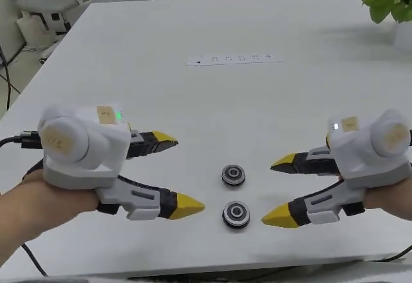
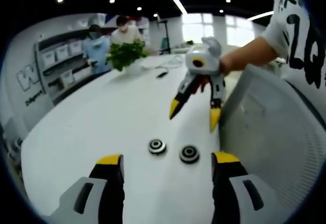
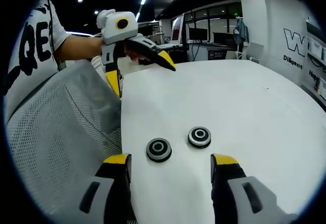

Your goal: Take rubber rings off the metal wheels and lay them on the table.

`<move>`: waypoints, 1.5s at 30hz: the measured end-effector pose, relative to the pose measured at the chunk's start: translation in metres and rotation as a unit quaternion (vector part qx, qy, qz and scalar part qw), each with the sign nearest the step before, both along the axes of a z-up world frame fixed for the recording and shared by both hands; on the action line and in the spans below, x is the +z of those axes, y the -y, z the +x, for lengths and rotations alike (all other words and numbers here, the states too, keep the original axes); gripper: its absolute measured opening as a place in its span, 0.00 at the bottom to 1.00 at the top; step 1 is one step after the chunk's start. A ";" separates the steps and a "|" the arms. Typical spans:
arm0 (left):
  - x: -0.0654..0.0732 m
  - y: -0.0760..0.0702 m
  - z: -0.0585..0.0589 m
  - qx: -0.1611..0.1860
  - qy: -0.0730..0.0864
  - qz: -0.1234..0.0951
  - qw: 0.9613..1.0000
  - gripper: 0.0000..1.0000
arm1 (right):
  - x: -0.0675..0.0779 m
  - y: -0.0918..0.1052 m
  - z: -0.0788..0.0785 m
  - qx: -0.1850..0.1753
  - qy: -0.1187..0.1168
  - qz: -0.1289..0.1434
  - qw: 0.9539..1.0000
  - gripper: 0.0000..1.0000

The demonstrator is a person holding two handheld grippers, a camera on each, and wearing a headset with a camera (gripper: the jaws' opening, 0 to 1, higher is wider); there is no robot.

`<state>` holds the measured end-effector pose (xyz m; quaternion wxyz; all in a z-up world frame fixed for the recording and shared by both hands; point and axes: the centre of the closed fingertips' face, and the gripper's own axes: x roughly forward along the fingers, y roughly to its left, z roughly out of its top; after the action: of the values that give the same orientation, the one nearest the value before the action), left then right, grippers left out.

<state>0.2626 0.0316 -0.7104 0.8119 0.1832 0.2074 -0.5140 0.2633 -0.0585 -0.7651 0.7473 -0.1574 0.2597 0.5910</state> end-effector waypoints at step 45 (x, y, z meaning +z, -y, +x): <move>-0.049 0.058 -0.010 -0.103 -0.069 0.030 0.992 0.40 | -0.032 -0.026 -0.014 0.077 -0.023 -0.022 0.997 0.33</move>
<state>0.2531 -0.0263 -0.7596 0.7325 0.1922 0.2579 -0.5999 0.2492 -0.0324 -0.7973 0.6896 -0.1796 0.2766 0.6447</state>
